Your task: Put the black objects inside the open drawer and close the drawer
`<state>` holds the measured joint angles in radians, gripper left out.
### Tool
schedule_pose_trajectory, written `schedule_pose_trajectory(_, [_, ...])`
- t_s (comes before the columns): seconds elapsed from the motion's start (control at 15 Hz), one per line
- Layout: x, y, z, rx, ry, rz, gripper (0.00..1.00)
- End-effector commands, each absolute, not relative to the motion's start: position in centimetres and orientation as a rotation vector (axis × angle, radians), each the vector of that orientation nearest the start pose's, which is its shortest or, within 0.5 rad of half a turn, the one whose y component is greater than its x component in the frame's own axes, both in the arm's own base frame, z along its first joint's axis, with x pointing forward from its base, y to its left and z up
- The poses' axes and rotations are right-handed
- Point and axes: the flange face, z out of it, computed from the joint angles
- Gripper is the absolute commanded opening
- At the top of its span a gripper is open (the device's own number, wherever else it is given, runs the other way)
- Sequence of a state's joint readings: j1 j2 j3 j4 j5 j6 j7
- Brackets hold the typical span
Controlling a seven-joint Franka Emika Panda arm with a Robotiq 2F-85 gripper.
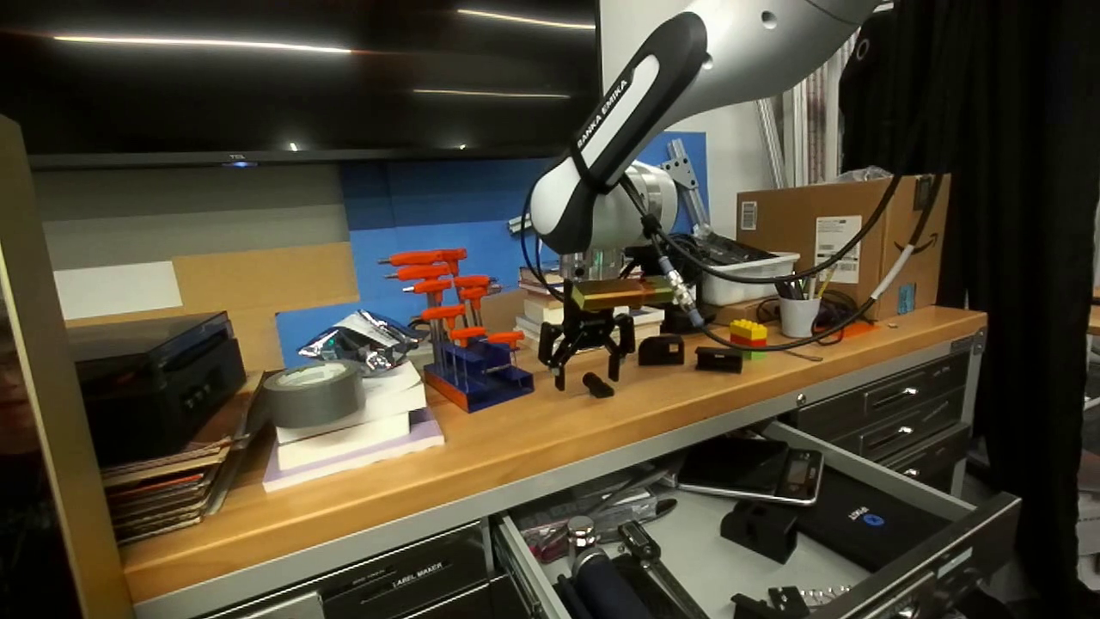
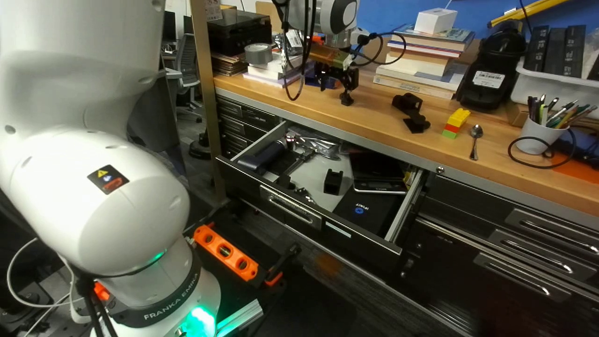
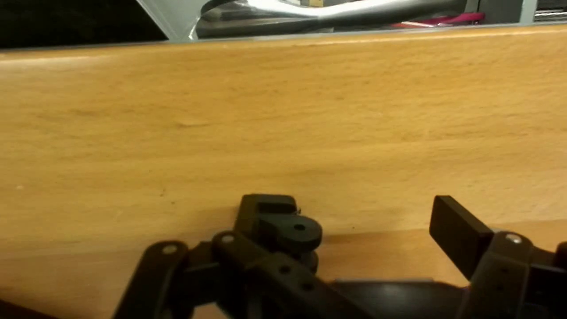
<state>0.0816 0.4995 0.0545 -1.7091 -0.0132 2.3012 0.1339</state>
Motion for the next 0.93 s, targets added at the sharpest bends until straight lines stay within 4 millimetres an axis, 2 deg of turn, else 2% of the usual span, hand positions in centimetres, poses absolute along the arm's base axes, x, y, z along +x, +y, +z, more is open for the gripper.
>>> schedule_pose_trajectory(0.0, [69.0,7.6,32.7,-3.165,0.011,-0.134,1.0])
schedule_pose_trajectory(0.2, [69.1,6.9,32.5,-3.169,0.011,-0.091,1.0])
schedule_pose_trajectory(0.4, [69.1,7.5,31.6,-3.163,0.0,-0.044,1.0])
schedule_pose_trajectory(0.67, [69.7,7.8,30.9,-3.157,0.038,-0.086,1.0])
schedule_pose_trajectory(0.87, [70.3,7.2,30.7,-3.153,0.067,-0.094,1.0])
